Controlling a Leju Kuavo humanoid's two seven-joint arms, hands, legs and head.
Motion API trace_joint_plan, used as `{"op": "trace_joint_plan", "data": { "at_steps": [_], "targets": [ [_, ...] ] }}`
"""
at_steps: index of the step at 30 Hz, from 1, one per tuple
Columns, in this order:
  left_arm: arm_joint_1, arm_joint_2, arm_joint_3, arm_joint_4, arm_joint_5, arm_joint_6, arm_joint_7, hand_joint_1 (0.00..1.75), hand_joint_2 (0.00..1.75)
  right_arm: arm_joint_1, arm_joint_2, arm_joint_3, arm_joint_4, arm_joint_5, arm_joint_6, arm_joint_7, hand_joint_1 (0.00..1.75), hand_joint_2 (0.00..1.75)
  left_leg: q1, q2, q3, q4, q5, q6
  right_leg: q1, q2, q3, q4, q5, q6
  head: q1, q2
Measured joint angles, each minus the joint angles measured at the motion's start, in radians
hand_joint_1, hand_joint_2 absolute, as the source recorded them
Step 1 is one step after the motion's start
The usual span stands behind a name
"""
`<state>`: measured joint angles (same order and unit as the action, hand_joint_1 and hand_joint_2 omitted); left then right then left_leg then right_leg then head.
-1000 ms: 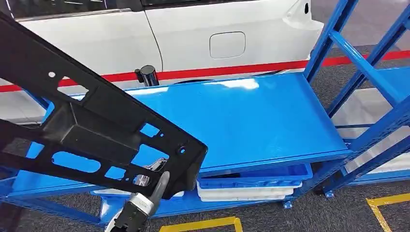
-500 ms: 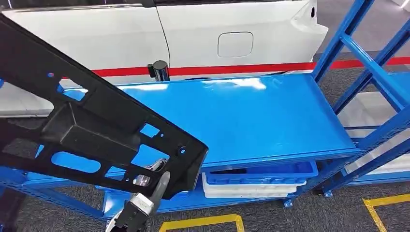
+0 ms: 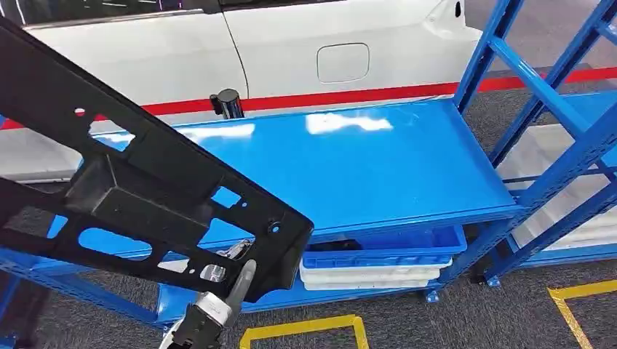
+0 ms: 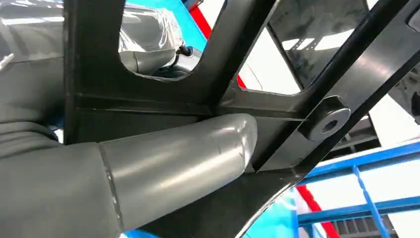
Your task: Take the parts from the cabinet and place them on the table.
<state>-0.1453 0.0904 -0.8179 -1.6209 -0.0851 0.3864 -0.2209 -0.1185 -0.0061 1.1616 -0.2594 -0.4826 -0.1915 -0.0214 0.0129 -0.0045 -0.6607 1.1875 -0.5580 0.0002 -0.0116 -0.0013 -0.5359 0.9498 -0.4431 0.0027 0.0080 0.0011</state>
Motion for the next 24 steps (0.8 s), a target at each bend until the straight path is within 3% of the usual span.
{"op": "trace_joint_plan", "data": {
  "at_steps": [1, 2, 3, 4, 6, 7, 11, 12, 14, 15, 16, 17, 18, 19, 20, 21, 22, 24],
  "targets": [
    [0.001, 0.001, 0.000, 0.000, 0.000, 0.000, 0.001, 1.75, 0.00, 0.001, 0.000, 0.000, -0.001, -0.001, 0.000, 0.000, 0.00, 0.00, 0.000, 0.000, -0.023, 0.073, -0.030, -0.003, 0.001, 0.000, -0.009, 0.001, 0.006, 0.000, -0.001, 0.000],
    [0.003, 0.001, 0.000, 0.000, 0.000, 0.000, 0.002, 1.75, 0.00, 0.001, 0.000, 0.000, -0.001, -0.001, 0.000, 0.000, 0.00, 0.00, 0.000, 0.000, -0.026, 0.101, -0.035, -0.004, 0.001, 0.000, -0.018, 0.001, 0.013, 0.001, -0.001, 0.000],
    [0.005, 0.002, 0.000, 0.000, 0.000, 0.000, 0.002, 1.75, 0.00, 0.001, 0.000, 0.000, -0.001, -0.001, 0.000, 0.000, 0.00, 0.00, 0.000, 0.000, -0.001, 0.072, -0.020, -0.004, 0.001, 0.000, -0.026, 0.001, 0.019, 0.002, -0.001, 0.000],
    [0.006, 0.002, 0.000, 0.000, 0.000, 0.000, 0.002, 1.75, 0.00, 0.001, 0.000, 0.000, -0.001, -0.001, 0.000, 0.000, 0.00, 0.00, 0.000, 0.000, 0.047, 0.001, 0.011, -0.002, 0.001, 0.000, -0.033, 0.001, 0.024, 0.003, -0.001, 0.000],
    [0.004, 0.002, 0.000, -0.001, 0.000, 0.000, 0.002, 1.75, 0.00, 0.001, 0.002, 0.000, -0.001, 0.001, 0.003, 0.000, 0.00, 0.00, 0.000, 0.000, 0.177, -0.208, 0.078, 0.005, 0.001, 0.001, -0.039, 0.002, 0.033, 0.011, -0.001, 0.000],
    [0.002, 0.002, 0.000, -0.002, 0.000, 0.000, 0.002, 1.75, 0.00, 0.001, 0.002, 0.000, -0.001, 0.002, 0.003, 0.000, 0.00, 0.00, -0.006, 0.000, 0.196, -0.259, 0.070, 0.012, 0.008, 0.001, -0.044, 0.003, 0.037, 0.017, -0.001, 0.000],
    [0.003, 0.003, -0.001, -0.007, 0.000, 0.000, 0.003, 1.75, 0.00, 0.001, 0.002, 0.000, -0.002, 0.004, 0.008, 0.006, 0.00, 0.00, -0.012, -0.002, 0.176, -0.251, 0.095, 0.040, 0.006, 0.001, -0.052, 0.002, 0.058, 0.039, 0.002, 0.000],
    [0.002, 0.003, -0.001, -0.007, 0.000, -0.002, 0.003, 1.75, 0.00, 0.000, 0.002, 0.000, -0.002, 0.005, 0.008, 0.008, 0.00, 0.00, -0.005, 0.002, 0.173, -0.255, 0.106, 0.050, 0.001, 0.001, -0.060, 0.012, 0.043, 0.044, 0.002, 0.000],
    [0.000, 0.003, -0.001, -0.007, 0.000, -0.005, 0.003, 1.75, 0.00, 0.001, 0.002, 0.001, -0.002, 0.009, 0.010, 0.009, 0.00, 0.00, -0.005, 0.004, 0.155, -0.254, 0.120, 0.063, -0.001, 0.001, -0.104, 0.121, -0.061, 0.051, 0.006, 0.000],
    [0.000, 0.003, -0.001, -0.008, 0.000, -0.007, 0.003, 1.75, 0.00, 0.001, 0.002, 0.001, -0.002, 0.009, 0.010, 0.012, 0.00, 0.00, -0.005, 0.005, 0.146, -0.254, 0.127, 0.064, -0.001, 0.001, -0.135, 0.211, -0.114, 0.055, 0.006, 0.000],
    [0.001, 0.003, -0.001, -0.007, 0.001, -0.008, 0.003, 1.75, 0.00, 0.001, 0.002, 0.001, -0.002, 0.009, 0.010, 0.016, 0.00, 0.00, -0.006, 0.005, 0.138, -0.253, 0.132, 0.063, -0.001, 0.001, -0.158, 0.288, -0.148, 0.058, 0.006, 0.000],
    [0.001, 0.003, -0.001, -0.007, 0.001, -0.009, 0.003, 1.75, 0.00, 0.001, 0.002, 0.001, -0.002, 0.009, 0.011, 0.018, 0.00, 0.00, -0.007, 0.005, 0.130, -0.252, 0.138, 0.062, -0.001, 0.001, -0.166, 0.334, -0.158, 0.059, 0.006, 0.000],
    [0.001, 0.003, -0.001, -0.007, 0.001, -0.009, 0.003, 1.75, 0.00, 0.002, 0.002, 0.001, -0.002, 0.010, 0.011, 0.018, 0.00, 0.00, -0.007, 0.004, 0.122, -0.252, 0.144, 0.061, -0.001, 0.001, -0.149, 0.329, -0.143, 0.059, 0.006, 0.000],
    [0.001, 0.003, -0.001, -0.007, 0.001, -0.009, 0.003, 1.75, 0.00, 0.001, 0.002, 0.001, -0.002, 0.010, 0.011, 0.018, 0.00, 0.00, -0.007, -0.002, 0.116, -0.252, 0.149, 0.057, -0.001, 0.001, -0.110, 0.278, -0.114, 0.057, 0.006, 0.000],
    [0.001, 0.003, -0.001, -0.007, 0.001, -0.009, 0.003, 1.75, 0.00, 0.000, 0.002, 0.001, -0.002, 0.010, 0.011, 0.018, 0.00, 0.00, -0.007, -0.010, 0.111, -0.251, 0.154, 0.052, -0.002, 0.004, -0.049, 0.187, -0.078, 0.055, 0.006, 0.000],
    [0.001, 0.003, -0.001, -0.008, 0.001, -0.009, 0.003, 1.75, 0.00, 0.000, 0.002, 0.001, -0.002, 0.010, 0.011, 0.019, 0.00, 0.00, -0.006, -0.016, 0.109, -0.250, 0.158, 0.047, -0.003, 0.021, 0.021, 0.077, -0.049, 0.051, 0.006, 0.000],
    [0.000, 0.003, -0.001, -0.008, 0.001, -0.009, 0.003, 1.75, 0.00, 0.000, 0.002, 0.001, -0.002, 0.010, 0.011, 0.018, 0.00, 0.00, -0.006, -0.019, 0.104, -0.248, 0.162, 0.043, -0.004, 0.057, 0.071, -0.003, -0.054, 0.045, 0.006, 0.000],
    [-0.004, 0.003, -0.001, -0.010, 0.001, -0.010, 0.003, 1.75, 0.00, 0.002, 0.002, 0.001, -0.002, 0.010, 0.011, 0.019, 0.00, 0.00, -0.010, -0.025, 0.098, -0.247, 0.175, 0.032, 0.002, 0.054, 0.073, -0.019, -0.047, 0.039, 0.006, 0.000]
  ]
}}
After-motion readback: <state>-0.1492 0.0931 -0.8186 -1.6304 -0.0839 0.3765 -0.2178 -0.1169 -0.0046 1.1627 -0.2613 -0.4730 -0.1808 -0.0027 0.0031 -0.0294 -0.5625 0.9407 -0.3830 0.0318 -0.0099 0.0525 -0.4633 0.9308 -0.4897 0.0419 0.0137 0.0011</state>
